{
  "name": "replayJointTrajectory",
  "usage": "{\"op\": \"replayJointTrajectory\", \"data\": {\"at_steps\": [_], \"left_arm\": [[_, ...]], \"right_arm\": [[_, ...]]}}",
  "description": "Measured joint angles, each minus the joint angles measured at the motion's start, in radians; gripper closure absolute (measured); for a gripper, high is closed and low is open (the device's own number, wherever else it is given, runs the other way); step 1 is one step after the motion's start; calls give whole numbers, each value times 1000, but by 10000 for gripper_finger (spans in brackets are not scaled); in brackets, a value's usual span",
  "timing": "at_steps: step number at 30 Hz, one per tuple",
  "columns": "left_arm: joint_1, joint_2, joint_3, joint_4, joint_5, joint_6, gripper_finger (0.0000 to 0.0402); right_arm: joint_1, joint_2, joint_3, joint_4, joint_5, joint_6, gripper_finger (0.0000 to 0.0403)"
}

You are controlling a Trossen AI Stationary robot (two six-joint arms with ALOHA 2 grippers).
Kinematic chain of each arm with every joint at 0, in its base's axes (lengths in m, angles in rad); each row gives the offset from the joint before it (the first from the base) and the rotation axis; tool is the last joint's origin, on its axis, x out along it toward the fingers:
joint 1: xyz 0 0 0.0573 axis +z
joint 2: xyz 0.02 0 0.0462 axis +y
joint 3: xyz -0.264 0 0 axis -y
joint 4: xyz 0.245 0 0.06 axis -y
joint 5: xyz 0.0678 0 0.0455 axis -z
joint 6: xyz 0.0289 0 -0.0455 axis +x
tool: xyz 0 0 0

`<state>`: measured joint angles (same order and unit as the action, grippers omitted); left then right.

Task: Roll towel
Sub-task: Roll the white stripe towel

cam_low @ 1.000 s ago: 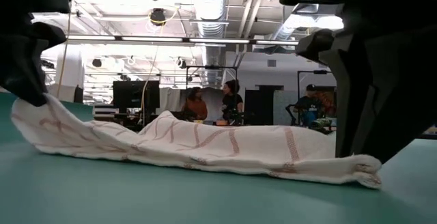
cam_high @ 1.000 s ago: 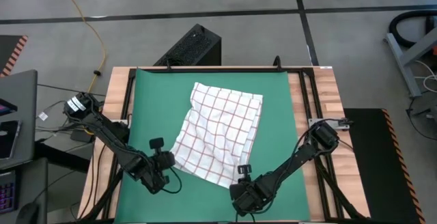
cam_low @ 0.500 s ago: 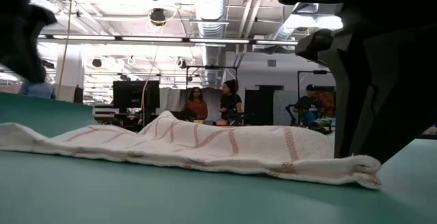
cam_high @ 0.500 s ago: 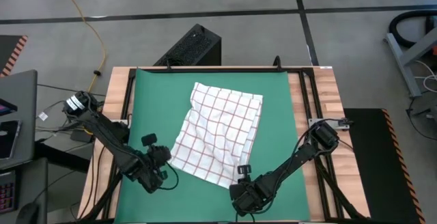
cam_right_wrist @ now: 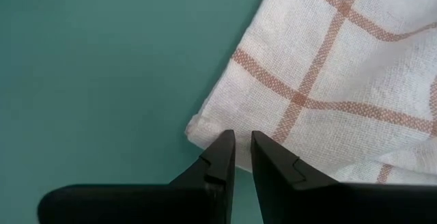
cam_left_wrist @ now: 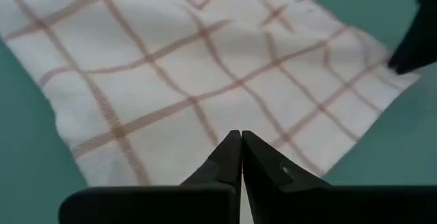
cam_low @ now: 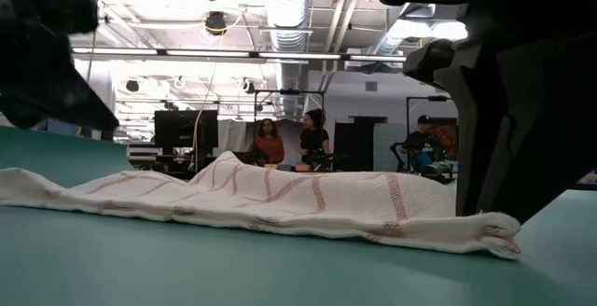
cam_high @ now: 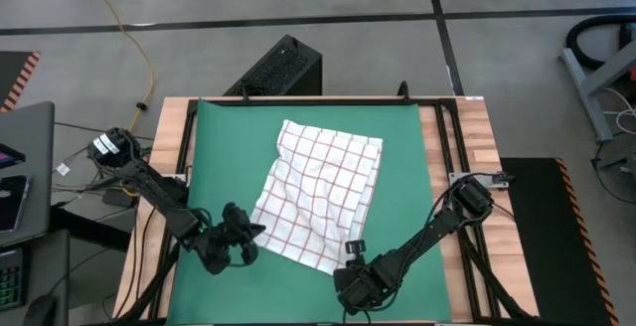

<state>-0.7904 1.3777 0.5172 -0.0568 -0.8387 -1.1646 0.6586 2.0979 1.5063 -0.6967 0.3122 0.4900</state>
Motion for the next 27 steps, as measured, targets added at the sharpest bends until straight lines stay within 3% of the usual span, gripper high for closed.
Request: {"op": "replayJointTrajectory", "data": {"at_steps": [10, 17, 23, 27], "left_arm": [[-2, 62, -16, -27, 121, -7, 402], [-38, 114, -15, -172, 163, -201, 401], [-56, 112, -15, -164, 200, -184, 401], [-56, 111, -15, -163, 216, -184, 401]], "right_arm": [[-6, 0, 0, -1, 0, 0, 330], [-6, 0, 0, -1, 0, 14, 330], [-6, 0, 0, -1, 3, 15, 330], [-8, 1, 37, -63, 88, -37, 330]]}}
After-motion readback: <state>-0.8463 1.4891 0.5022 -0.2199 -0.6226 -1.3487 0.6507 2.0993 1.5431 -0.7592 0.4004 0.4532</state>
